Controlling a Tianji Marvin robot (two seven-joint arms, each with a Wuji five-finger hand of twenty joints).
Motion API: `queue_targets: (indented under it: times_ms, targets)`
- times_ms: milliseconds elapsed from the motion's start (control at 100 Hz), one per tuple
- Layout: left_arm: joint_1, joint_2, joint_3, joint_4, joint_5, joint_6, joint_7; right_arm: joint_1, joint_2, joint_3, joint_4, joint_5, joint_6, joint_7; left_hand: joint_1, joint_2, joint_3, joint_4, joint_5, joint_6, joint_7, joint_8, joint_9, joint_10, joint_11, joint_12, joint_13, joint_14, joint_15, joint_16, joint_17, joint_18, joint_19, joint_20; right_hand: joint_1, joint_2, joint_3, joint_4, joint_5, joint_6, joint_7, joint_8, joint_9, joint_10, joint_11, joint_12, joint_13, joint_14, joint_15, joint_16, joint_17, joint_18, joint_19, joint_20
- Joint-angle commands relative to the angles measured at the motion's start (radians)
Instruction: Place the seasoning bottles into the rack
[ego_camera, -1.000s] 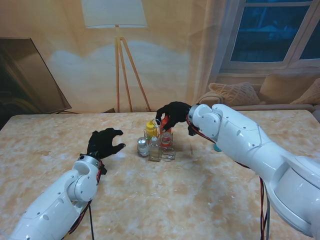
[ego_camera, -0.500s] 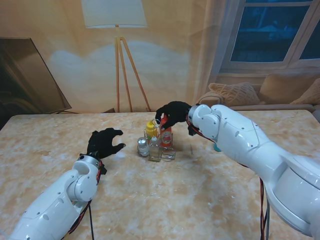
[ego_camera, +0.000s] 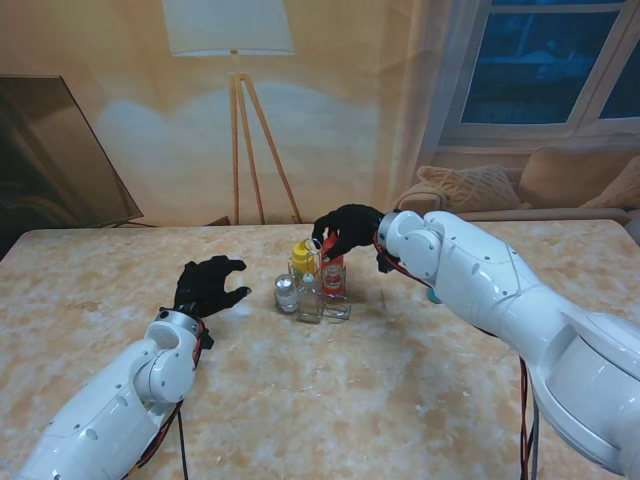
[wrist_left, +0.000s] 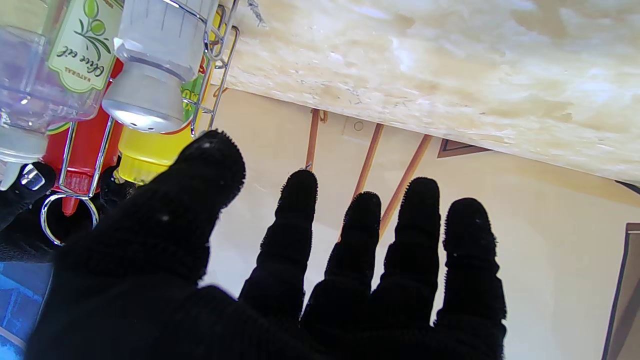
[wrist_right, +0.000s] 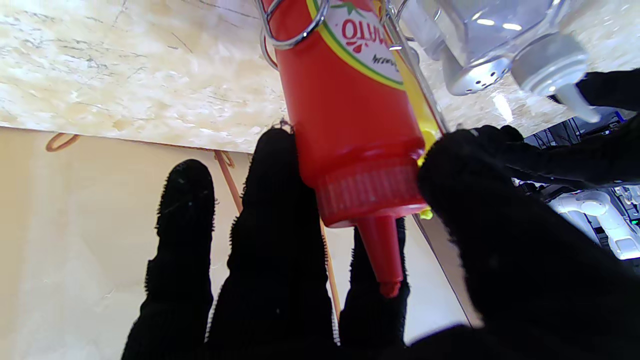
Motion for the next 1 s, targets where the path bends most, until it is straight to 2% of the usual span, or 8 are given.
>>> queue_targets:
  times_ms: [0, 30, 250, 420, 520, 620, 830, 990]
  targets:
    - [0.001, -0.001, -0.001, -0.004, 0.001, 0.004, -0.013, -0.008, 0.001, -0.002, -0.01, -0.003, 0.0, 0.019, 0.003, -0.017, 0.029, 0.022, 0.004, 0.004, 0.011, 0.016, -0.032, 0.009, -0.002, 0.003, -0.023, -0.001, 0.017, 0.016, -0.009, 0.004, -0.004, 0.002, -0.062, 0.037, 0.042, 0.094, 0.012, 0.088, -0.056, 0.065, -0.044, -0.062, 0.017, -0.018, -0.042, 0.0, -0.029, -0.025, -0.027, 0.017, -0.004, -0.004]
    - [0.0, -0.001, -0.001, -0.004, 0.001, 0.004, -0.013, -0.008, 0.003, -0.003, -0.014, -0.004, 0.001, 0.024, 0.002, -0.017, 0.03, 0.022, 0.004, 0.003, 0.012, 0.016, -0.032, 0.009, -0.002, 0.003, -0.023, 0.0, 0.017, 0.015, -0.01, 0.004, -0.005, 0.002, -0.078, 0.045, 0.039, 0.109, -0.001, 0.108, -0.082, 0.076, -0.066, -0.05, 0.008, -0.02, -0.059, 0.009, -0.036, -0.028, -0.037, 0.023, -0.006, -0.003]
    - [0.0, -0.002, -0.001, -0.003, 0.0, 0.005, -0.011, -0.006, 0.013, -0.002, -0.025, -0.006, -0.001, 0.039, -0.001, -0.017, 0.031, 0.021, 0.003, 0.002, 0.012, 0.018, -0.032, 0.01, -0.002, 0.003, -0.024, -0.001, 0.016, 0.015, -0.011, 0.003, -0.006, 0.002, -0.151, 0.06, 0.014, 0.108, -0.055, 0.197, -0.248, 0.053, -0.168, 0.013, -0.069, -0.061, -0.157, 0.066, -0.114, -0.079, -0.112, 0.069, -0.001, 0.015]
    - [0.0, -0.002, 0.0, -0.002, 0.0, 0.004, -0.01, -0.018, 0.039, 0.021, -0.072, -0.013, 0.015, 0.058, -0.001, -0.017, 0.032, 0.021, 0.001, 0.002, 0.011, 0.018, -0.033, 0.01, -0.003, 0.003, -0.023, -0.001, 0.017, 0.015, -0.01, 0.003, -0.005, 0.002, -0.187, 0.066, 0.003, 0.107, -0.059, 0.214, -0.292, 0.047, -0.192, 0.032, -0.096, -0.077, -0.185, 0.084, -0.138, -0.095, -0.136, 0.079, 0.0, 0.023]
    - [-0.001, -0.002, 0.0, -0.002, -0.001, 0.004, -0.009, -0.04, 0.075, 0.057, -0.141, -0.036, 0.041, 0.074, -0.002, -0.017, 0.032, 0.021, -0.001, 0.002, 0.01, 0.018, -0.033, 0.009, -0.003, 0.003, -0.024, -0.001, 0.016, 0.015, -0.011, 0.003, -0.006, 0.002, -0.187, 0.07, 0.001, 0.108, -0.064, 0.221, -0.305, 0.046, -0.201, 0.037, -0.104, -0.081, -0.194, 0.088, -0.147, -0.1, -0.142, 0.076, -0.004, 0.023]
    - [0.0, -0.002, -0.001, -0.002, -0.001, 0.004, -0.008, -0.073, 0.123, 0.109, -0.224, -0.08, 0.066, 0.102, -0.001, -0.017, 0.032, 0.021, 0.0, 0.003, 0.01, 0.018, -0.033, 0.01, -0.003, 0.003, -0.025, -0.001, 0.016, 0.015, -0.011, 0.004, -0.006, 0.002, -0.191, 0.076, 0.001, 0.107, -0.071, 0.231, -0.322, 0.045, -0.214, 0.045, -0.116, -0.087, -0.204, 0.095, -0.161, -0.109, -0.147, 0.071, -0.016, 0.018]
    - [0.001, -0.002, -0.002, -0.003, 0.001, 0.004, -0.007, -0.18, 0.201, 0.261, -0.378, -0.181, 0.123, 0.151, -0.002, -0.015, 0.03, 0.021, -0.002, 0.003, 0.009, 0.018, -0.034, 0.009, -0.003, 0.003, -0.024, -0.002, 0.016, 0.015, -0.012, 0.004, -0.006, 0.003, -0.194, 0.081, -0.007, 0.107, -0.069, 0.236, -0.344, 0.045, -0.222, 0.053, -0.133, -0.095, -0.217, 0.107, -0.18, -0.121, -0.158, 0.079, -0.025, 0.014]
    - [0.0, -0.002, 0.001, -0.003, 0.001, 0.005, -0.009, -0.267, 0.249, 0.376, -0.477, -0.271, 0.151, 0.215, -0.001, -0.016, 0.031, 0.021, -0.003, 0.004, 0.008, 0.018, -0.033, 0.01, -0.003, 0.003, -0.025, -0.001, 0.016, 0.015, -0.011, 0.003, -0.006, 0.003, -0.165, 0.06, -0.006, 0.111, -0.05, 0.202, -0.347, 0.057, -0.204, 0.047, -0.167, -0.112, -0.213, 0.11, -0.212, -0.137, -0.163, 0.08, -0.037, 0.011]
